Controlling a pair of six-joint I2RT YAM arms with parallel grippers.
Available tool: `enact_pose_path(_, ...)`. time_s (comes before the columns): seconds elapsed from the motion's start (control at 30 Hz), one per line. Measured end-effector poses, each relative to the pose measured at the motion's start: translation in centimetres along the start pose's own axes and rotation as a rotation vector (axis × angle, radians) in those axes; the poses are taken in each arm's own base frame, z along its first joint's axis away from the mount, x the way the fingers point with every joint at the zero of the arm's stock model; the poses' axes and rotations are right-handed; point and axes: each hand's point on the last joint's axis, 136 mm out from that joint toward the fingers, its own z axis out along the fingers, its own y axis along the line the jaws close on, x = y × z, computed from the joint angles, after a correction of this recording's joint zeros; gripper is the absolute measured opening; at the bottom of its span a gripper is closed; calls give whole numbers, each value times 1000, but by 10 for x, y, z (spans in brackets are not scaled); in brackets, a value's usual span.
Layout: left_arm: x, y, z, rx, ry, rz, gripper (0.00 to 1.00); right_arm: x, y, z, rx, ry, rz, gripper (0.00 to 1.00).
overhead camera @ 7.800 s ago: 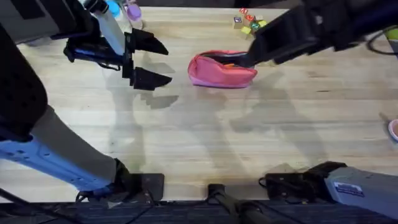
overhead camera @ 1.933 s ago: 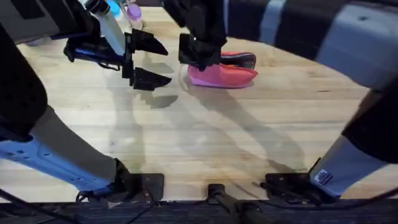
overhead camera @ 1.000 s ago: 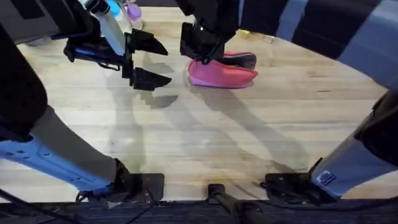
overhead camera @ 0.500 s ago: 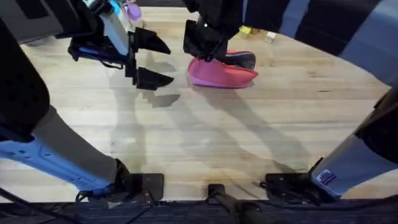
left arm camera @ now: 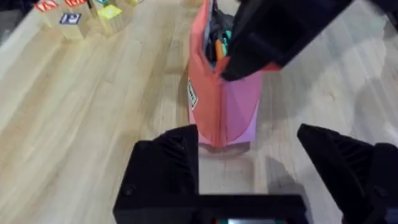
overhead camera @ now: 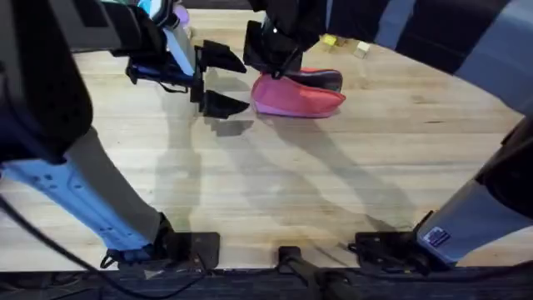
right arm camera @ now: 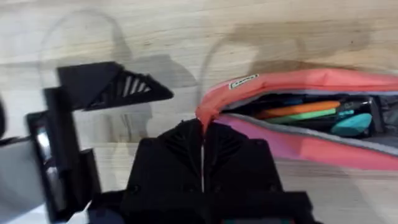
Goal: Unzip the bag, pick up the pens from the table one at a time and place them inside, then zip the bag closed.
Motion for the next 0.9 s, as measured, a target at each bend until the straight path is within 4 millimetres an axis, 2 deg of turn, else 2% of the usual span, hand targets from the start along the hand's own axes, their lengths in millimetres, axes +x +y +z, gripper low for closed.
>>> enact_pose_path(0.2, 12, 5, 18, 30, -57, -65, 993, -2, 2, 0, -7, -6, 2, 31)
enact_pose_path(0.47, 2, 11, 30, 46, -161, -50, 993, -3, 3, 0, -12, -11, 3, 31)
enact_pose_path(0.8, 0, 12, 48, 74, -128, -96, 996, -3, 3, 0, -12, -12, 4, 30)
enact_pose_path(0.87, 1, 12, 50, 76, -119, -101, 962, -3, 3, 0, -12, -12, 4, 31)
enact_pose_path(0.9, 1, 12, 51, 78, -117, -103, 909, -3, 3, 0, -12, -12, 4, 31)
